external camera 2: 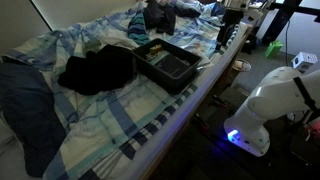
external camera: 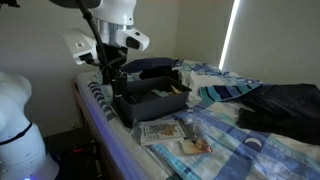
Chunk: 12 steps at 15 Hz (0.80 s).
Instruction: Take the package out of the black box
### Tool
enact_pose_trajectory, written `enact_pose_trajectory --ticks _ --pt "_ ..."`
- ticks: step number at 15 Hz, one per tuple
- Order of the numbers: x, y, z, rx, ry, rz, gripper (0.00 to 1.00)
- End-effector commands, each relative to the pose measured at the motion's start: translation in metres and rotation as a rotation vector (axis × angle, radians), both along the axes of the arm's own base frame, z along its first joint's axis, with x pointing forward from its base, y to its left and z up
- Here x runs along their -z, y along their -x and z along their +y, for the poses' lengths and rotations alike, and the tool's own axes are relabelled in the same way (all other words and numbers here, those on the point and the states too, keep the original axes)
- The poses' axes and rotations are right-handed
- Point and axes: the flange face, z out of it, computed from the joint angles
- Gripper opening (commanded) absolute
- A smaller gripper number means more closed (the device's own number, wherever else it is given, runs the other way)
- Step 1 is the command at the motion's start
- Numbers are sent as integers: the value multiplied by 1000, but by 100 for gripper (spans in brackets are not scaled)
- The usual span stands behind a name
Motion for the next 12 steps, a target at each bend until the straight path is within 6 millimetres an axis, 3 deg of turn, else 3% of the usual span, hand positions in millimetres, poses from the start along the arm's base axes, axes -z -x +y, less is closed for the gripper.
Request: enact_pose_trajectory --ticks 1,10,12 --pt "0 0 0 0 0 1 100" --pt "-16 -27 40 -79 -10 -89 100" --pt "-22 -46 52 -97 10 -109 100"
